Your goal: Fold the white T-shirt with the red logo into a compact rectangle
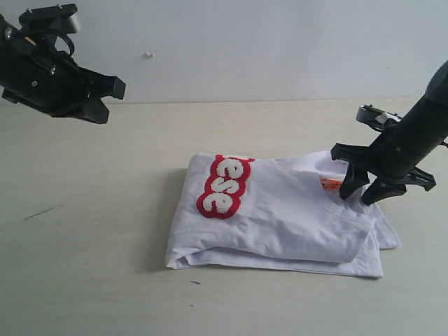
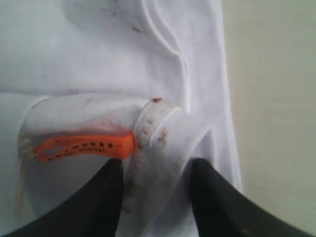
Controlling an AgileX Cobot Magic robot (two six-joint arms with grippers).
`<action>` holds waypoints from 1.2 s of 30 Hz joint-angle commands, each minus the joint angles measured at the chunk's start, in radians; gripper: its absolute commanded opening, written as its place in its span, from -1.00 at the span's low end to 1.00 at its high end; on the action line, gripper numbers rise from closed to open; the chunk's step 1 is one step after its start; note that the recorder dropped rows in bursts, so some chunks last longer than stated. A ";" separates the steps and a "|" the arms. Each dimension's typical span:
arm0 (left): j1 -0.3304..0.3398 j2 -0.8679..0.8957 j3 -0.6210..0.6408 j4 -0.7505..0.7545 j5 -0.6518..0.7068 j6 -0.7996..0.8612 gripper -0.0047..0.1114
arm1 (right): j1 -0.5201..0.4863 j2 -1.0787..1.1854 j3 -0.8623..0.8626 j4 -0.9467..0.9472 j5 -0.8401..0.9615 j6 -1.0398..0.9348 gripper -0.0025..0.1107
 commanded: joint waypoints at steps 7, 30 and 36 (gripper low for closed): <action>0.001 -0.011 0.006 -0.014 -0.020 0.009 -0.91 | -0.001 0.024 -0.067 0.186 0.069 -0.240 -0.59; 0.001 0.006 0.006 -0.014 -0.007 0.023 -0.91 | 0.005 -0.107 -0.187 0.135 -0.007 -0.404 -0.20; 0.001 0.006 0.006 -0.016 -0.010 0.025 -0.91 | 0.005 -0.180 -0.187 0.128 -0.008 -0.292 -0.31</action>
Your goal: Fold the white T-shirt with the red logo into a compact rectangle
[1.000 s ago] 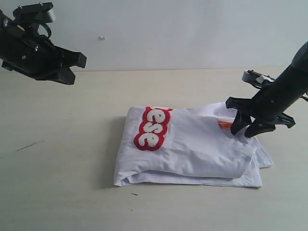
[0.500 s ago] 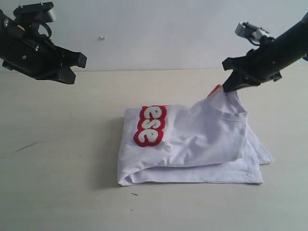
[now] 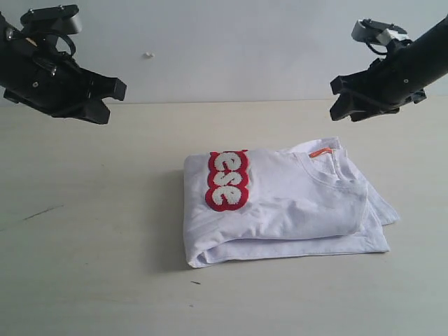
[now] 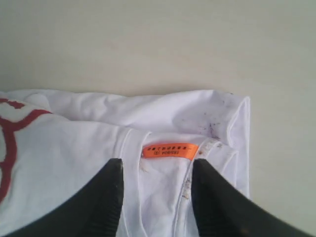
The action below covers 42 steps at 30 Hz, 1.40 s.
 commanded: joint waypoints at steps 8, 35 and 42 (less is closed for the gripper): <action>-0.010 0.013 0.037 -0.227 0.056 0.277 -0.92 | 0.095 -0.023 0.084 -0.187 0.041 0.176 -0.96; -0.303 0.349 0.083 -0.366 -0.069 0.655 -0.92 | 0.261 0.209 0.117 -0.170 0.001 0.225 -0.96; -0.262 0.346 0.073 -0.082 -0.015 0.464 -0.92 | 0.281 0.201 0.115 -0.041 0.074 0.174 -0.96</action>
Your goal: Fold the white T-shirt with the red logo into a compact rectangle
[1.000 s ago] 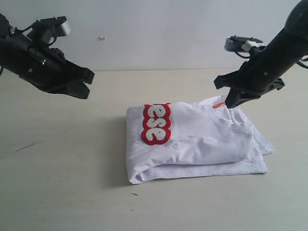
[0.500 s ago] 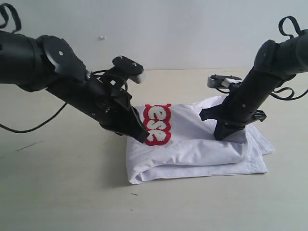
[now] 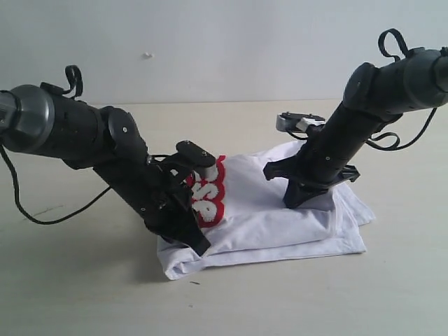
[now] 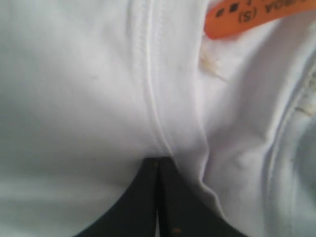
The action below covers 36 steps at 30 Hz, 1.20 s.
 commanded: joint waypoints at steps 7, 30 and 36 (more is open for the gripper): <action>0.196 -0.036 -0.016 0.282 0.007 -0.361 -0.92 | 0.060 0.013 0.007 0.141 0.119 -0.082 -0.96; 0.104 -0.119 -0.021 -0.216 -0.246 -0.038 -0.92 | 0.040 -0.183 -0.054 -0.209 -0.080 0.189 -0.96; 0.052 0.025 -0.102 -0.219 -0.200 -0.055 -0.92 | 0.025 -0.186 -0.054 -0.234 -0.046 0.267 -0.96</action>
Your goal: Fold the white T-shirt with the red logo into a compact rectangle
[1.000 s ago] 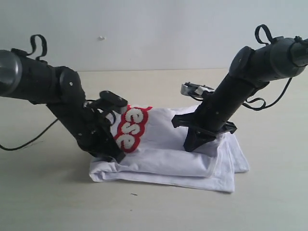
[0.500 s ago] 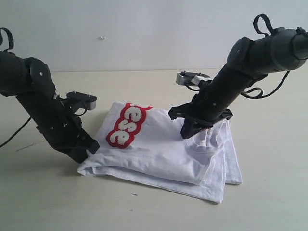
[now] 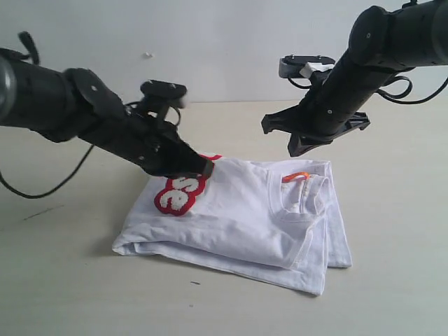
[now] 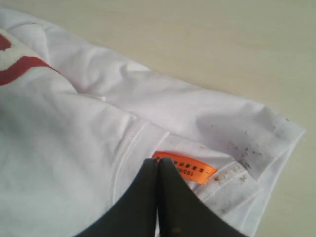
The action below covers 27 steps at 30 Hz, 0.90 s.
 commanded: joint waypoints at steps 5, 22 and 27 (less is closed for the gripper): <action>0.018 0.127 -0.054 0.081 0.045 -0.093 -0.92 | -0.024 -0.010 -0.004 -0.040 0.035 0.012 -0.96; 0.121 0.027 0.129 0.419 0.202 -0.437 -0.92 | -0.024 -0.008 -0.004 -0.038 0.048 0.012 -0.96; 0.121 -0.057 0.129 0.414 0.194 -0.448 -0.92 | -0.024 -0.008 -0.004 -0.034 0.068 0.012 -0.96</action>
